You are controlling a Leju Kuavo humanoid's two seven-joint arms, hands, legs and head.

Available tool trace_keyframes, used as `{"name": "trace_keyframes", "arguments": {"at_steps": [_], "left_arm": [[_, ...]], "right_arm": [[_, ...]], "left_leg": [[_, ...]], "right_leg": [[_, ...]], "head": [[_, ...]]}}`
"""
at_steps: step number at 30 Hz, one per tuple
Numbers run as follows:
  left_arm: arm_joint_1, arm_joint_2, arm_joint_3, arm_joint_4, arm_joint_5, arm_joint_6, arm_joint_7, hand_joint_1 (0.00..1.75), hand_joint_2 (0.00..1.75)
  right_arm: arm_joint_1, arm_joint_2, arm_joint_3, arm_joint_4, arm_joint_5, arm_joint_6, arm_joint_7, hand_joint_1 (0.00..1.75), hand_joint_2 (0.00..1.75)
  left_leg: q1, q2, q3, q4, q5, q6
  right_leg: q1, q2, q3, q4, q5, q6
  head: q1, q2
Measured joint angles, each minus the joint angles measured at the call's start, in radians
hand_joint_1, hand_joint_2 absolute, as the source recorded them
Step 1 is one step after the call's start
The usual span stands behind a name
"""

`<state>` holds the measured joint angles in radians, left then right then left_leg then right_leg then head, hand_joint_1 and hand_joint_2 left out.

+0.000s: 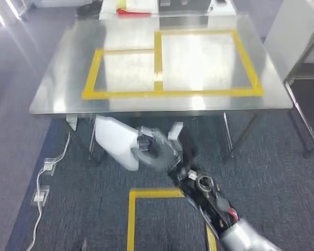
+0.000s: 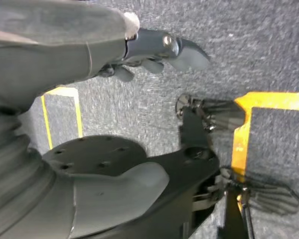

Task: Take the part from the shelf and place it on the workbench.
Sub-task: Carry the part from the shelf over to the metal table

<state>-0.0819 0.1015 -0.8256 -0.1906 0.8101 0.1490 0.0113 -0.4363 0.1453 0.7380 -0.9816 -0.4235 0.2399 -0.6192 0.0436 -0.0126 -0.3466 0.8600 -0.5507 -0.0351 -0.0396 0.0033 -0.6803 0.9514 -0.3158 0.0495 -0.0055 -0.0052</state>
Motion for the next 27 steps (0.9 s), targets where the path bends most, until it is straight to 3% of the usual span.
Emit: {"name": "trace_keyframes", "arguments": {"at_steps": [2,3,5,6,7,9,10,11,13,14,15,17,19,20,22,23,24,25,27], "left_arm": [[-0.006,0.003,-0.002,-0.001,0.004,0.002,-0.002,0.00,1.75],[-0.009,0.001,-0.003,-0.002,0.005,0.004,-0.003,0.00,1.75],[-0.013,-0.001,-0.006,-0.003,0.006,0.008,-0.004,0.00,1.75],[-0.014,-0.001,-0.007,-0.003,0.007,0.009,-0.004,0.00,1.75],[-0.013,-0.001,-0.007,-0.003,0.007,0.010,-0.004,0.00,1.75],[-0.009,0.000,-0.009,-0.003,0.010,0.015,-0.001,0.00,1.75],[-0.006,0.001,-0.010,-0.003,0.012,0.017,0.001,0.00,1.75],[-0.003,0.003,-0.011,-0.003,0.014,0.020,0.003,0.00,1.75],[0.003,0.009,-0.013,-0.002,0.017,0.022,0.010,0.00,1.75],[0.007,0.011,-0.014,-0.002,0.018,0.023,0.014,0.00,1.75],[0.009,0.013,-0.015,-0.002,0.018,0.023,0.018,0.00,1.75],[0.009,0.014,-0.016,-0.002,0.018,0.023,0.027,0.00,1.75],[0.002,0.012,-0.016,-0.002,0.018,0.023,0.035,0.00,1.75],[-0.003,0.011,-0.017,-0.002,0.018,0.023,0.038,0.00,1.75],[-0.008,0.009,-0.017,-0.002,0.018,0.023,0.043,0.00,1.75],[-0.008,0.008,-0.018,-0.002,0.018,0.023,0.045,0.00,1.75],[-0.008,0.007,-0.019,-0.002,0.018,0.023,0.047,0.00,1.75],[-0.008,0.006,-0.020,-0.002,0.018,0.023,0.047,0.00,1.75],[-0.007,0.004,-0.022,-0.002,0.016,0.023,0.046,0.00,1.75]], "right_arm": [[-0.003,0.000,-0.002,0.001,-0.001,0.002,-0.005,1.75,1.75],[-0.007,0.000,-0.003,0.001,-0.001,0.002,-0.007,1.75,1.75],[-0.015,0.000,-0.004,0.005,-0.003,0.002,-0.009,1.75,1.75],[-0.014,-0.001,-0.005,0.007,-0.004,0.002,-0.009,1.75,1.75],[-0.011,-0.001,-0.005,0.009,-0.006,0.003,-0.009,1.75,1.75],[-0.005,-0.001,-0.005,0.011,-0.010,0.005,-0.010,1.75,1.75],[-0.004,-0.001,-0.005,0.011,-0.012,0.007,-0.010,1.75,1.75],[-0.002,-0.001,-0.005,0.011,-0.013,0.008,-0.010,1.75,1.75],[0.004,-0.001,-0.005,0.014,-0.014,0.009,-0.011,1.75,1.75],[0.009,-0.001,-0.005,0.015,-0.013,0.010,-0.013,1.75,1.75],[0.012,-0.002,-0.005,0.016,-0.014,0.011,-0.018,1.75,1.75],[0.010,-0.001,-0.007,0.012,-0.015,0.017,-0.034,1.75,1.75],[0.002,-0.001,-0.013,0.003,-0.018,0.028,-0.055,1.75,1.75],[-0.002,-0.001,-0.017,-0.002,-0.020,0.034,-0.065,1.75,1.75],[-0.004,-0.001,-0.023,-0.006,-0.021,0.041,-0.076,1.75,1.75],[-0.003,-0.001,-0.024,-0.006,-0.021,0.042,-0.078,1.75,1.75],[-0.001,-0.002,-0.026,-0.006,-0.021,0.042,-0.078,1.75,1.75],[0.000,-0.002,-0.026,-0.006,-0.021,0.042,-0.078,1.75,1.75],[-0.003,-0.002,-0.029,-0.009,-0.020,0.040,-0.079,1.75,1.75]], "left_leg": [[0.007,0.002,-0.012,0.055,0.013,-0.011],[0.008,0.005,-0.042,0.121,0.035,-0.013],[0.008,0.010,-0.149,0.283,0.054,-0.015],[0.006,0.011,-0.205,0.340,0.030,-0.016],[0.005,0.011,-0.254,0.370,-0.014,-0.018],[0.003,0.012,-0.320,0.354,-0.098,-0.019],[0.001,0.012,-0.339,0.311,-0.100,-0.017],[-0.001,0.012,-0.349,0.247,-0.050,-0.012],[-0.008,0.013,-0.361,0.103,0.146,0.002],[-0.012,0.011,-0.364,0.063,0.229,0.007],[-0.015,0.009,-0.367,0.052,0.270,0.009],[-0.015,0.004,-0.366,0.078,0.260,0.014],[-0.014,0.004,-0.358,0.086,0.242,0.026],[-0.014,0.004,-0.352,0.087,0.236,0.032],[-0.021,0.003,-0.344,0.087,0.227,0.041],[-0.025,0.003,-0.340,0.088,0.223,0.045],[-0.030,0.003,-0.335,0.088,0.219,0.047],[-0.035,0.002,-0.331,0.089,0.216,0.048],[-0.043,0.001,-0.322,0.091,0.210,0.050]], "right_leg": [[0.005,0.007,0.018,0.018,-0.037,-0.024],[0.005,0.007,0.034,0.018,-0.053,-0.030],[0.005,0.008,0.077,0.003,-0.075,-0.039],[0.006,0.009,0.100,-0.009,-0.084,-0.041],[0.007,0.010,0.125,-0.022,-0.094,-0.043],[0.005,0.016,0.174,-0.043,-0.115,-0.043],[0.002,0.020,0.196,-0.049,-0.128,-0.040],[-0.002,0.024,0.215,-0.052,-0.142,-0.036],[-0.004,0.030,0.244,-0.046,-0.175,-0.024],[-0.002,0.032,0.251,-0.041,-0.194,-0.016],[0.000,0.034,0.256,-0.037,-0.211,-0.008],[0.001,0.034,0.267,-0.037,-0.241,0.005],[0.002,0.024,0.262,0.001,-0.280,0.009],[0.005,0.017,0.239,0.054,-0.312,0.007],[0.015,0.009,0.156,0.210,-0.379,-0.001],[0.021,0.008,0.118,0.270,-0.394,-0.005],[0.026,0.008,0.095,0.292,-0.385,-0.010],[0.030,0.008,0.092,0.271,-0.353,-0.016],[0.041,0.008,0.135,0.134,-0.260,-0.034]], "head": [[-0.010,0.000],[-0.014,0.000],[-0.031,0.000],[-0.035,0.000],[-0.037,0.000],[-0.039,0.000],[-0.041,0.000],[-0.046,0.000],[-0.062,0.000],[-0.068,0.000],[-0.071,0.000],[-0.067,0.000],[-0.056,0.000],[-0.047,0.000],[-0.029,0.000],[-0.022,0.000],[-0.016,0.000],[-0.012,0.000],[-0.006,0.000]]}}
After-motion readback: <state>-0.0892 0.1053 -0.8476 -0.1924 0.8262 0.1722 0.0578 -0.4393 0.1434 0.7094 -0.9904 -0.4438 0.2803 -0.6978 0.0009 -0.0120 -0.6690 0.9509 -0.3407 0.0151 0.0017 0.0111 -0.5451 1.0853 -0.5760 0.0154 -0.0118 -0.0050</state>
